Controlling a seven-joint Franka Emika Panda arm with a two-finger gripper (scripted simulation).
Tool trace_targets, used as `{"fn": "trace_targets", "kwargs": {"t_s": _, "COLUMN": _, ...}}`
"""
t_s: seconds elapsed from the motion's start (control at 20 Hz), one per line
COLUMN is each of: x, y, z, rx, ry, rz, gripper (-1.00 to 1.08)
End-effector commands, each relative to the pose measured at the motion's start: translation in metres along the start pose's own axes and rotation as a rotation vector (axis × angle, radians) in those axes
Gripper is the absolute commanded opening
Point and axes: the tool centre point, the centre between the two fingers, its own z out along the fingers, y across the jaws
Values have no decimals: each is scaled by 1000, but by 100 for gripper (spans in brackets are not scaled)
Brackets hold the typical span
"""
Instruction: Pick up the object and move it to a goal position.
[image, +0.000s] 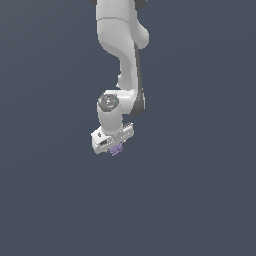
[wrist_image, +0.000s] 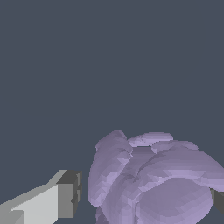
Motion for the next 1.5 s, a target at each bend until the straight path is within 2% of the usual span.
{"fn": "trace_targets", "kwargs": {"t_s": 0.0, "x": 1, "y": 1, "z": 2, "rx": -1, "ry": 1, "rz": 0, "gripper": 100}}
{"fn": "trace_targets", "kwargs": {"t_s": 0.05, "x": 1, "y": 1, "z": 2, "rx": -1, "ry": 1, "rz": 0, "gripper": -100}}
{"fn": "trace_targets", "kwargs": {"t_s": 0.85, "x": -1, "y": 4, "z": -9, "rx": -2, "ry": 2, "rz": 0, "gripper": -100}}
{"fn": "trace_targets", "kwargs": {"t_s": 1.15, "x": -8, "y": 13, "z": -41, "rx": -2, "ry": 2, "rz": 0, "gripper": -100}}
{"fn": "trace_targets", "kwargs": {"t_s": 1.45, "x": -20, "y": 27, "z": -93, "rx": -1, "ry": 2, "rz": 0, "gripper": -100}}
